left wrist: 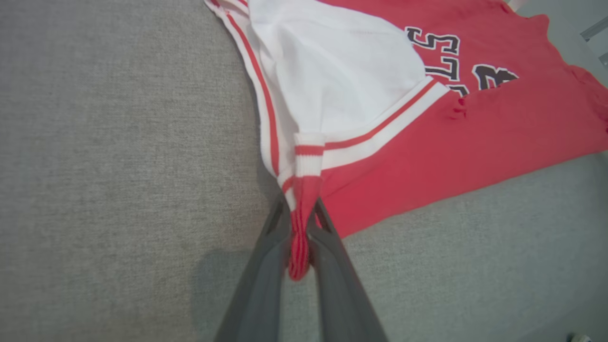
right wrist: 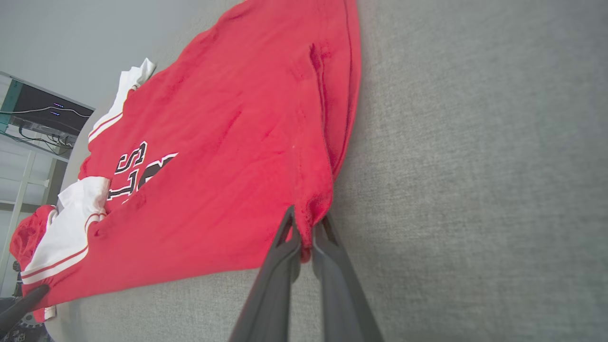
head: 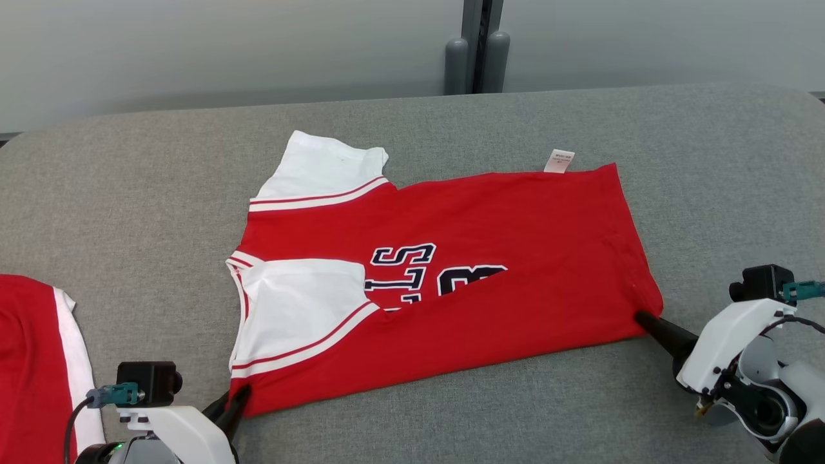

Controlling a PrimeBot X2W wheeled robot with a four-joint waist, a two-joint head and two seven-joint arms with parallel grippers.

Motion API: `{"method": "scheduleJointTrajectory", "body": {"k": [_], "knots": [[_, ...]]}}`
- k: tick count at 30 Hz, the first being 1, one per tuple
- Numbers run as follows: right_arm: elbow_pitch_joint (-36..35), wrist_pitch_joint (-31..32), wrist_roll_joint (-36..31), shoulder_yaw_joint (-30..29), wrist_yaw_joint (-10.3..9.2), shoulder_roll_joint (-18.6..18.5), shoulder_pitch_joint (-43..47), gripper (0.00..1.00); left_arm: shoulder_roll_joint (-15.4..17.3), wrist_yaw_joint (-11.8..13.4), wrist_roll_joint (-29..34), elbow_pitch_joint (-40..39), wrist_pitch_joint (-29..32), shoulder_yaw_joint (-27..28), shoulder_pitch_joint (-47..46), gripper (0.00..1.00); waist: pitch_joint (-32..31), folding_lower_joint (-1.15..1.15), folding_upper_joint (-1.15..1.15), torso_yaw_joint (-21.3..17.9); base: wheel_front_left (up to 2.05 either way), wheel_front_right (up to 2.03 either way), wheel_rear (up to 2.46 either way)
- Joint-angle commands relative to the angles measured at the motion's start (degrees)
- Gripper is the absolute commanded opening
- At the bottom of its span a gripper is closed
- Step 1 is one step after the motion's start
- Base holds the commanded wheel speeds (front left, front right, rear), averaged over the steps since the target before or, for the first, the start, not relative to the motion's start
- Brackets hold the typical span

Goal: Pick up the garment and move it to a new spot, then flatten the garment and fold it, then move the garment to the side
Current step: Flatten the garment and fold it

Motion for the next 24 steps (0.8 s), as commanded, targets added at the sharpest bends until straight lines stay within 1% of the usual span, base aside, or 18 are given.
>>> {"method": "scheduleJointTrajectory", "body": {"k": [1, 7, 13, 15, 20, 24], "knots": [[-0.3, -0.2, 0.3, 0.0, 0.02, -0.9, 1.2, 0.00, 0.9, 0.0, 0.2, 0.0, 0.0, 0.1, 0.2, 0.00, -0.5, 0.00, 0.00, -0.1, 0.00, 0.00, 0.00], [-2.4, 0.4, 0.8, 0.3, 0.01, -3.1, 4.2, 0.00, 3.1, 0.6, -0.6, -0.4, 0.4, -0.1, 2.3, 0.00, -2.7, 0.00, 0.00, -0.6, 0.00, 0.00, 0.00], [-4.8, 0.7, 0.6, 0.3, -0.01, -5.7, 8.1, 0.00, 4.4, 1.5, -1.4, -2.2, 2.0, -0.9, 4.1, 0.00, -4.4, 0.00, 0.00, -1.0, 0.00, 0.00, 0.00], [-5.8, 0.8, 0.4, 0.3, -0.01, -6.0, 9.4, 0.00, 5.0, 1.9, -1.8, -2.5, 2.5, -1.0, 4.5, 0.00, -4.6, 0.00, 0.00, -1.1, 0.00, 0.00, 0.00], [-7.4, 1.0, 0.0, 0.0, -0.01, -7.0, 11.8, 0.00, 5.4, 1.9, -2.4, -3.3, 3.5, -1.6, 5.3, 0.00, -4.9, 0.00, 0.00, -1.7, 0.00, 0.00, 0.00], [-9.1, 1.0, -0.8, -0.9, -0.01, -7.6, 13.5, 0.00, 6.4, 2.3, -2.6, -4.4, 4.3, -1.7, 6.2, 0.00, -4.9, 0.00, 0.00, -2.3, 0.00, 0.00, 0.00]]}}
